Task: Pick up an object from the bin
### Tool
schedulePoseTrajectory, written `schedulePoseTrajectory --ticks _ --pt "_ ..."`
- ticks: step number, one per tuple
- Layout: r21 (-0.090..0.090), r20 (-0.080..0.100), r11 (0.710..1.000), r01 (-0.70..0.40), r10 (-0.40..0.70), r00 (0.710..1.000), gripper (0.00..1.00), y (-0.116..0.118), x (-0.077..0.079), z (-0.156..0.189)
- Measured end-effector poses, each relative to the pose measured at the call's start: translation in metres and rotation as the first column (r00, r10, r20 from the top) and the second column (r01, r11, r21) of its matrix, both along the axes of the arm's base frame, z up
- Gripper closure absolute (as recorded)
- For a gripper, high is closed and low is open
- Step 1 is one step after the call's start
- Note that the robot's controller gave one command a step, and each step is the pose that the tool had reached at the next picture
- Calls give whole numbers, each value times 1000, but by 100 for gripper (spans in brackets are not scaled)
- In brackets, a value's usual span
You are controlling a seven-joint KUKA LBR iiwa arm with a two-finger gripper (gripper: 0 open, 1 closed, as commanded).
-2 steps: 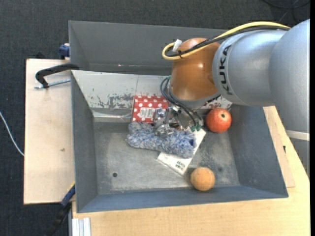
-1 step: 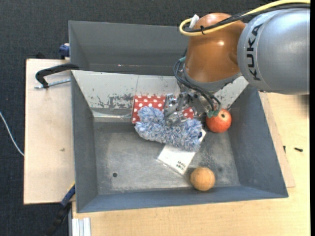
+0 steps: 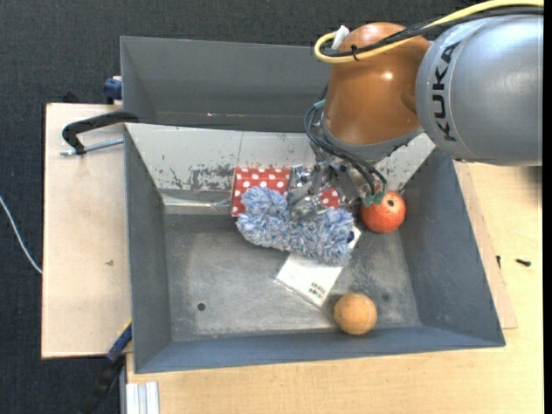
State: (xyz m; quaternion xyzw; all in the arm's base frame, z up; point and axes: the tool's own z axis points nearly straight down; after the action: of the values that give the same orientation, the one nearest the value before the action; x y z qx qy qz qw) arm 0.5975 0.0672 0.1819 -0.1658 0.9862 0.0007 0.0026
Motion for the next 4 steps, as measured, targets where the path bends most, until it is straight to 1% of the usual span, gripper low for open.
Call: schedulePoseTrajectory --ticks 1,2,3,4 --pt "-1 1 975 -222 222 975 0 12 2 58" --pt "-2 7 965 -261 261 965 0 14 4 71" --pt "-2 5 968 -252 252 968 0 13 -4 20" --pt "-1 1 971 -241 241 971 0 19 -7 -40"
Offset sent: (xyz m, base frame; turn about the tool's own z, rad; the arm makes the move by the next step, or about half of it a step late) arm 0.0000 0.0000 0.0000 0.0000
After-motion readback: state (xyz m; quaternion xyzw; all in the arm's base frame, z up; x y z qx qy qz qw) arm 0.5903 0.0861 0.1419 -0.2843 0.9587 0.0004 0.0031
